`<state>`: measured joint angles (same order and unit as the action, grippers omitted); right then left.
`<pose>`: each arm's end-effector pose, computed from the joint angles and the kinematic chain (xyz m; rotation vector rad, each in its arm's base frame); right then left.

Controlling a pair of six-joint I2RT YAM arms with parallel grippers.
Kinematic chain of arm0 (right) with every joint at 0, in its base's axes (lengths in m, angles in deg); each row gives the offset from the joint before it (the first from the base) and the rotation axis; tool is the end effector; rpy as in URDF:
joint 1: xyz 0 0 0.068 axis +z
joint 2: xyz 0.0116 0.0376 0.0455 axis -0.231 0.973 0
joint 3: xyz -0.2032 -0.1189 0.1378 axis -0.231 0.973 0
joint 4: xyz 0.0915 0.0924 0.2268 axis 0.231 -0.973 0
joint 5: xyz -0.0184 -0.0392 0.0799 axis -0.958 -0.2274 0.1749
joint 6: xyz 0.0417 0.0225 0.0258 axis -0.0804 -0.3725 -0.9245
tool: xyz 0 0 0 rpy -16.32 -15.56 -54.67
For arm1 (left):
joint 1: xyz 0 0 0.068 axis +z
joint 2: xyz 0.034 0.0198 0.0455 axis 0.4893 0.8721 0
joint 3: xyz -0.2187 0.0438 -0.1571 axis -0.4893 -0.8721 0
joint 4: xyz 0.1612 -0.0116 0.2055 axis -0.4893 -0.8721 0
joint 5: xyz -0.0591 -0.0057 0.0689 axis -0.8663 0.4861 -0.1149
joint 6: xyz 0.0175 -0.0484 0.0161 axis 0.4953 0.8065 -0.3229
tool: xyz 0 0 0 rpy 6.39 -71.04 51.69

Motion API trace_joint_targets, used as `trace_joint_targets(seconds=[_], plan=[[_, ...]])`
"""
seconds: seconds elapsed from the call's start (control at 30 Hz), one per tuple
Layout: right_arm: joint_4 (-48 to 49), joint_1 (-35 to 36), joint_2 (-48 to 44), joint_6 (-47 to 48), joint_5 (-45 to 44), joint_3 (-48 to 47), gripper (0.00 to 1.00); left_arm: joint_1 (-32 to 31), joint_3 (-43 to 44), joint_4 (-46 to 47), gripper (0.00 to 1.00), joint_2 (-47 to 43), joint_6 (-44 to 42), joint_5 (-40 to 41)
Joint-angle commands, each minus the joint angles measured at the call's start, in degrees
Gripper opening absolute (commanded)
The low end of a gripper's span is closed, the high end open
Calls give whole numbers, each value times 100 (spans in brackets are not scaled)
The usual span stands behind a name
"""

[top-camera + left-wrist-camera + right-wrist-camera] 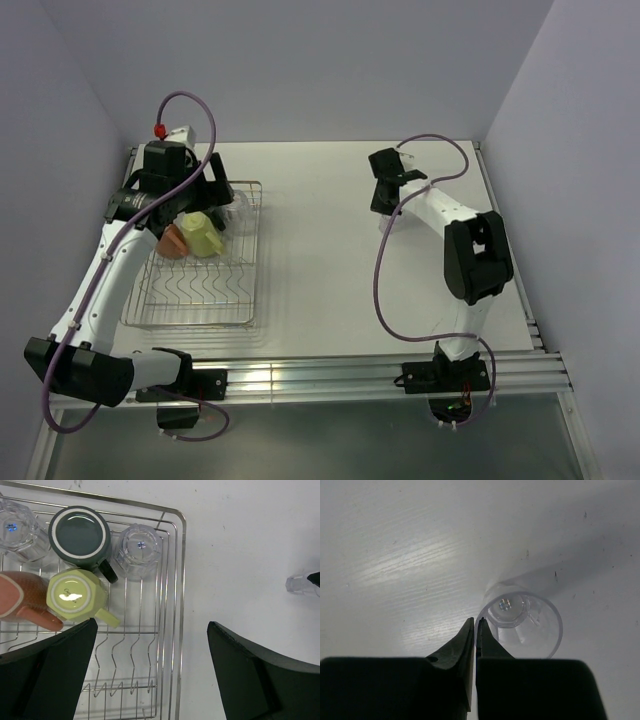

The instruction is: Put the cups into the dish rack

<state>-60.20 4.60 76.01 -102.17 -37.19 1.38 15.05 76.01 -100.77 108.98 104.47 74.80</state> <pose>0.3860 0.1142 0.2159 0.3743 2.4836 -0.0478 0.2547 -0.0623 0.3919 -0.2192 2.2223 -0.2907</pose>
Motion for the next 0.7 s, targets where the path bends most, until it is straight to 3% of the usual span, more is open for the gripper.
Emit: trace_joint_targets(seconds=[0.0, 0.23, 0.27, 0.33, 0.37, 0.67], plan=[[94, -20, -684, 40, 344, 110, 0, -26, -83, 365, 99, -180, 18, -324], [1507, 68, -2010, -555, 3190, 1040, 0, -26, -530, 954, 99, -408, 211, -1693], [2223, 85, -2316, -775, 3968, 1399, 0, -26, -628, 1242, 99, -452, 264, -2122], [3105, 173, -2704, -1618, 4675, 1796, 0, -26, -892, 1525, 99, -584, 447, -2520], [4058, 217, -2776, -1934, 5131, 2120, 0, -26, -988, 1848, 99, -628, 510, -2887], [6815, 919, -2944, -3940, 5391, 2641, 0, -26, -1507, 2765, 99, -804, 993, -3682]])
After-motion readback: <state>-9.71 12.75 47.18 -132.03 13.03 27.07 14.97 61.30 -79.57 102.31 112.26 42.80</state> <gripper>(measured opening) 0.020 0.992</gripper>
